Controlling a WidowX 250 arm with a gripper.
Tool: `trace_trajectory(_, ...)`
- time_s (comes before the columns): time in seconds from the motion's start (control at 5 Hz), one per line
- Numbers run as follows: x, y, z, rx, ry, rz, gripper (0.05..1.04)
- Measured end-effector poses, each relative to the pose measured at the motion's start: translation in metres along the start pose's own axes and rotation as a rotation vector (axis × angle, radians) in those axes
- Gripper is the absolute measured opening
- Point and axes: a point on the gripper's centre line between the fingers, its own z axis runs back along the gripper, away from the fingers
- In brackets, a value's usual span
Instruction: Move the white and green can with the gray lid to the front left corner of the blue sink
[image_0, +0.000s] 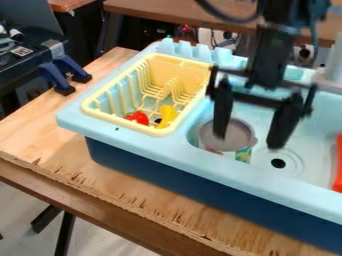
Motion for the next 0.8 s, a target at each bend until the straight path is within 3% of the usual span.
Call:
trace_trajectory(0.2,0.0101,-0.006,0.0294,-0.028,-0.121,-0.033,1.001)
trace_trajectory(0.8,0.0085,-0.0074,0.0311,-0.029,-0.128,-0.043,1.001)
